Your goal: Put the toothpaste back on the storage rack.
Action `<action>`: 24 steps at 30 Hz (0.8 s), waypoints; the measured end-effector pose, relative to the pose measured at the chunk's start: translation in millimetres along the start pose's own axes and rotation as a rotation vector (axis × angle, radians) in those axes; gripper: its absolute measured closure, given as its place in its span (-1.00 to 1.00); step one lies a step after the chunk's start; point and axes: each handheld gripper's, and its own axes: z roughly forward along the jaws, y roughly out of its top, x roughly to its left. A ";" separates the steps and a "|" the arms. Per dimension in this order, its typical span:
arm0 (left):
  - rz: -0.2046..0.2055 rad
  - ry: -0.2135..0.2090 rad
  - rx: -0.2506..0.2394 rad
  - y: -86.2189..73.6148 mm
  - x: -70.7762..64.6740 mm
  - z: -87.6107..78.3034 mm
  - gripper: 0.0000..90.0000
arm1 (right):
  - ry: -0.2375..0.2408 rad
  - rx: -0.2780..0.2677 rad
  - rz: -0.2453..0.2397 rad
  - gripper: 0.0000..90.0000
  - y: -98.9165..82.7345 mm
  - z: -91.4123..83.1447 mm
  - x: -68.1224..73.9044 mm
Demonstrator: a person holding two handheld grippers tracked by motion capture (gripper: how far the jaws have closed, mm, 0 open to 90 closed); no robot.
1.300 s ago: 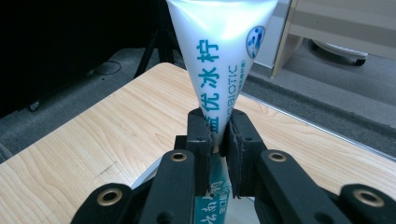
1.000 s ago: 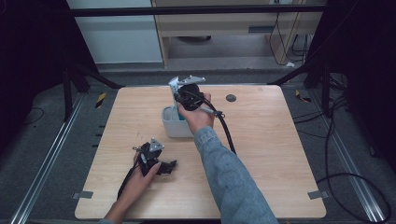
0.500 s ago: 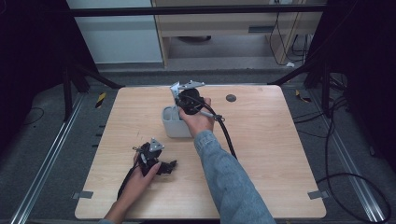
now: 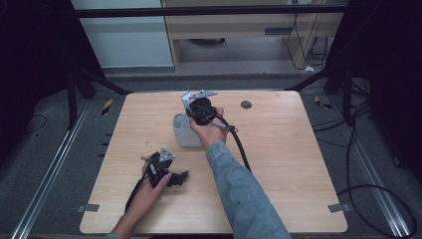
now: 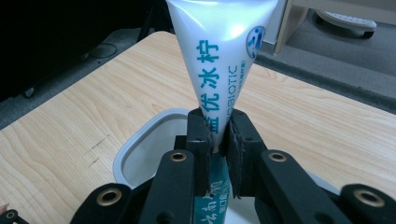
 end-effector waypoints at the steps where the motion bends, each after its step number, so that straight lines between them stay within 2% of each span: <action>1: 0.000 0.000 0.000 0.0 0.0 0.0 -1.00 | 0.001 0.002 -0.001 0.79 -1.0 0.5 0.1; 24: 0.000 0.000 0.000 0.0 0.0 0.0 -1.00 | -0.003 0.035 0.005 0.78 -6.2 5.5 -0.3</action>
